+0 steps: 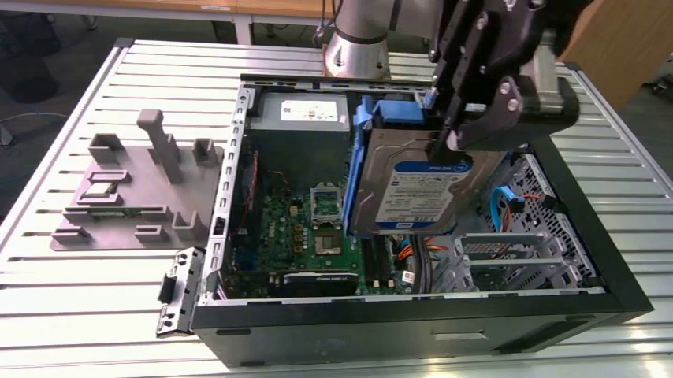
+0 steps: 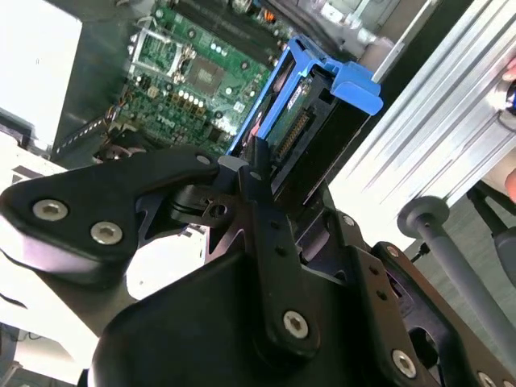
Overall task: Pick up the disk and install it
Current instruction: 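Pick up the disk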
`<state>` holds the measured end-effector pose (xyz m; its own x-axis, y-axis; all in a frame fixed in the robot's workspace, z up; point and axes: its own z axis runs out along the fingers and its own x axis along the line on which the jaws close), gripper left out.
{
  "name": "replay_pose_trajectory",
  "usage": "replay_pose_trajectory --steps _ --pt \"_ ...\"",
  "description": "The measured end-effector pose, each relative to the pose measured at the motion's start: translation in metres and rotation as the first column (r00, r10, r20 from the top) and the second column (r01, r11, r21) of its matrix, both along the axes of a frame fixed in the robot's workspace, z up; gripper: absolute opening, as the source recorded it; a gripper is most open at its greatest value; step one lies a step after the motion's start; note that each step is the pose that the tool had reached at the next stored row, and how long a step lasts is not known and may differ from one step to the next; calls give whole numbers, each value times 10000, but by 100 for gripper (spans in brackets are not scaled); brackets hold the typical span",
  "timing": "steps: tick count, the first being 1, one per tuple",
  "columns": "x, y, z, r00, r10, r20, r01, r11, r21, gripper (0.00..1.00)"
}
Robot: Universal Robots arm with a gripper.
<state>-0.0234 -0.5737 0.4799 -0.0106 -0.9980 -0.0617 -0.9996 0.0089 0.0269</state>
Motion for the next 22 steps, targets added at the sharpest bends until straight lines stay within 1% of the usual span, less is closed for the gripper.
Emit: replay_pose_trajectory --steps 8,16,18,22 --pt "327 1 0 10000 -1 0 1 10000 -1 35" --pt "688 0 -4 10000 0 0 0 10000 0 35" --pt "755 0 -4 10000 -2 -1 2 10000 0 35" --pt "854 0 -4 10000 -26 0 26 10000 1 35"
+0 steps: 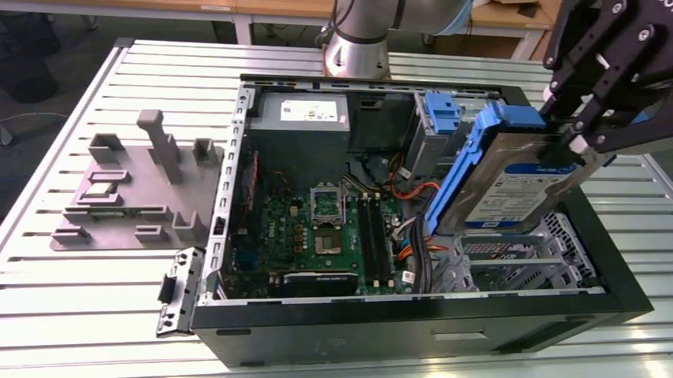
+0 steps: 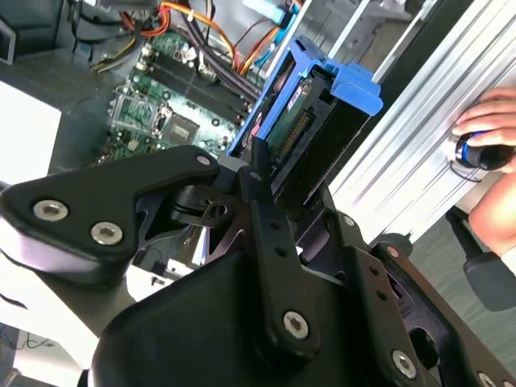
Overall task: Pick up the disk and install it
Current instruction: 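Pick up the disk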
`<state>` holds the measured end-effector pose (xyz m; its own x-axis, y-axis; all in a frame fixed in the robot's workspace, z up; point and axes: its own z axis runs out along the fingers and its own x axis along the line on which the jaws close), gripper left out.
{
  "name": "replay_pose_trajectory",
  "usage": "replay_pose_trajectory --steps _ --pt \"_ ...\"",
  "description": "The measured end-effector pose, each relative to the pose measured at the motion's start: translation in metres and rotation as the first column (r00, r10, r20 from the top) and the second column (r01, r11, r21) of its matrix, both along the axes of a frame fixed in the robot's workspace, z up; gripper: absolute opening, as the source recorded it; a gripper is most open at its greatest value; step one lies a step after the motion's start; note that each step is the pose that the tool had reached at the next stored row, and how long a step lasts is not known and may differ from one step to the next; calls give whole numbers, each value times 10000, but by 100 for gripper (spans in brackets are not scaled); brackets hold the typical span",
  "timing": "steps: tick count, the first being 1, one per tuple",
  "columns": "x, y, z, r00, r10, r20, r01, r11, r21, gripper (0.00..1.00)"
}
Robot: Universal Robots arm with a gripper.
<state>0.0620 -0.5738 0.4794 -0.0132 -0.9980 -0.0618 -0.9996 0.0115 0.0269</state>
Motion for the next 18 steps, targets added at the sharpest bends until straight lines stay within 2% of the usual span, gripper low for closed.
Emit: replay_pose_trajectory --steps 8,13,18 --pt "236 -6 -11 10000 -11 0 11 10000 4 35" --pt "307 -37 -53 10000 -22 0 22 10000 54 35" --pt "335 -68 -112 10000 -21 -1 21 9999 109 35"
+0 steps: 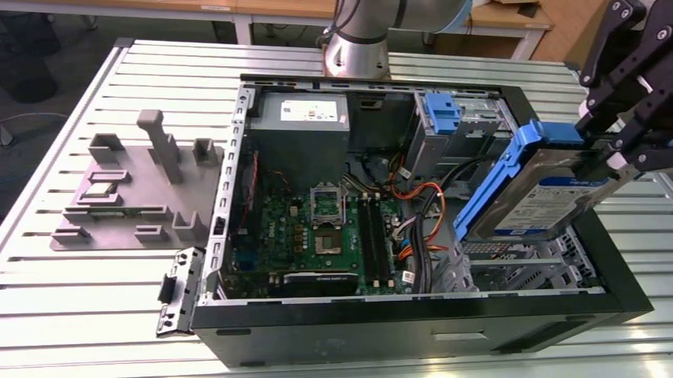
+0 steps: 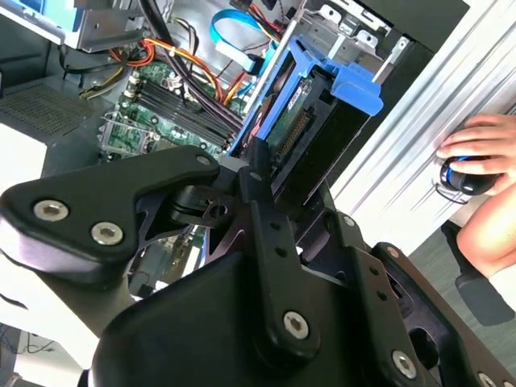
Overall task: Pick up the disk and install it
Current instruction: 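Pick up the disk, then insert the disk into the insertion slot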
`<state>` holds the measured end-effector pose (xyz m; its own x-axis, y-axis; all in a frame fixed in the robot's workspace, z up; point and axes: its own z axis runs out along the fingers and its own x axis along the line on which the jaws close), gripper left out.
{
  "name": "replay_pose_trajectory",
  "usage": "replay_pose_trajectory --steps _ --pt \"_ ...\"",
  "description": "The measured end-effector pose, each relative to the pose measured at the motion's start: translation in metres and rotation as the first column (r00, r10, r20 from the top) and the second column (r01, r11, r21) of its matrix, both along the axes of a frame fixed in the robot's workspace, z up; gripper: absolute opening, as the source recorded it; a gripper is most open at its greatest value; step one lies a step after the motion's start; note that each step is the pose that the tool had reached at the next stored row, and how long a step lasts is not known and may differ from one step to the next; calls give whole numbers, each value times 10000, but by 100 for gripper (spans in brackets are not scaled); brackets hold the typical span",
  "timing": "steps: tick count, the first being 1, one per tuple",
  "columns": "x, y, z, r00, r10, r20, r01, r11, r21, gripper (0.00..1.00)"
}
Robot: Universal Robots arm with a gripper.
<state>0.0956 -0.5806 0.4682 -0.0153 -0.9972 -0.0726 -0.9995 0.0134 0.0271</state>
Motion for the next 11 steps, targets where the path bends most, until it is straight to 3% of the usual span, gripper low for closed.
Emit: replay_pose_trajectory --steps 4,11 --pt "26 -38 -23 10000 -1 0 1 10000 10 35" --pt "70 -47 -64 10000 -1 0 1 10000 8 35"
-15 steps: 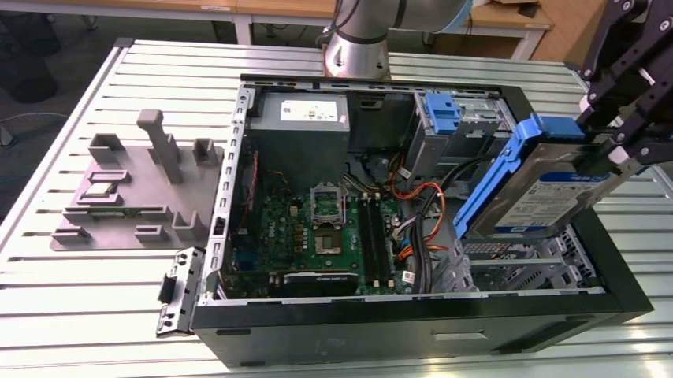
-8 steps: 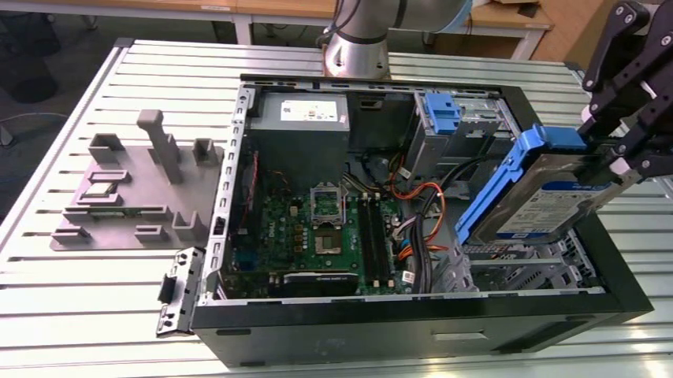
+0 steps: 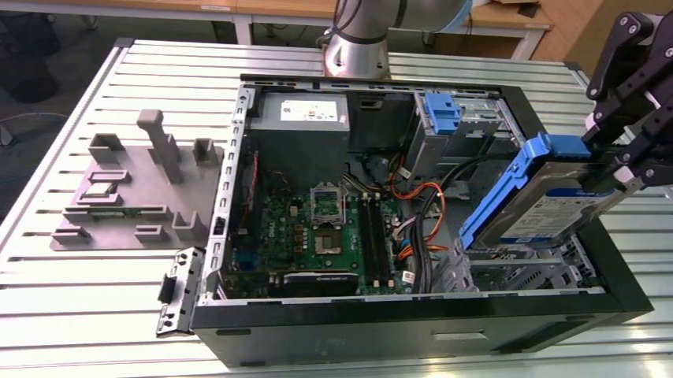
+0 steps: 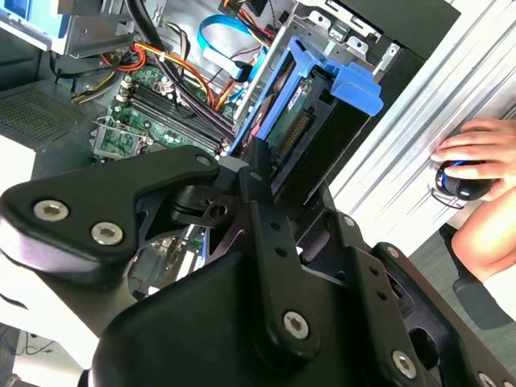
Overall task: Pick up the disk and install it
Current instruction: 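Insert the disk into the insertion slot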
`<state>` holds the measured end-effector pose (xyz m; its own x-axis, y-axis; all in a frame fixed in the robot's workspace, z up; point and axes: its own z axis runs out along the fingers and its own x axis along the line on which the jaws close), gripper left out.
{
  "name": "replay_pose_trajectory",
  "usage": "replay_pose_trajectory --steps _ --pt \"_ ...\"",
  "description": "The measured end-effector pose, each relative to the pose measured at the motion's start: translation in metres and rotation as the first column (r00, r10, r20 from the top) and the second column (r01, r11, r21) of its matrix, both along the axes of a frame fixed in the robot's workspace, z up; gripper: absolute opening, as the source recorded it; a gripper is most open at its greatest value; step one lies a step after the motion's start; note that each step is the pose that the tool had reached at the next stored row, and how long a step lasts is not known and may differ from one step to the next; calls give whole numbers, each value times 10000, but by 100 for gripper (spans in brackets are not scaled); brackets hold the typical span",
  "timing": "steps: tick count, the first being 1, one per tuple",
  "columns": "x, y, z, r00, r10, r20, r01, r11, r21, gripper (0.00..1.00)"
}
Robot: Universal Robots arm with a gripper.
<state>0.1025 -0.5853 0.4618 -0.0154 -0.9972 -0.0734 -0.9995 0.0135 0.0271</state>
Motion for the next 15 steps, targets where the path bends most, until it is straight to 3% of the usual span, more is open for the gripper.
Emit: replay_pose_trajectory --steps 15 --pt "64 0 -44 10000 0 -4 0 10000 4 35"
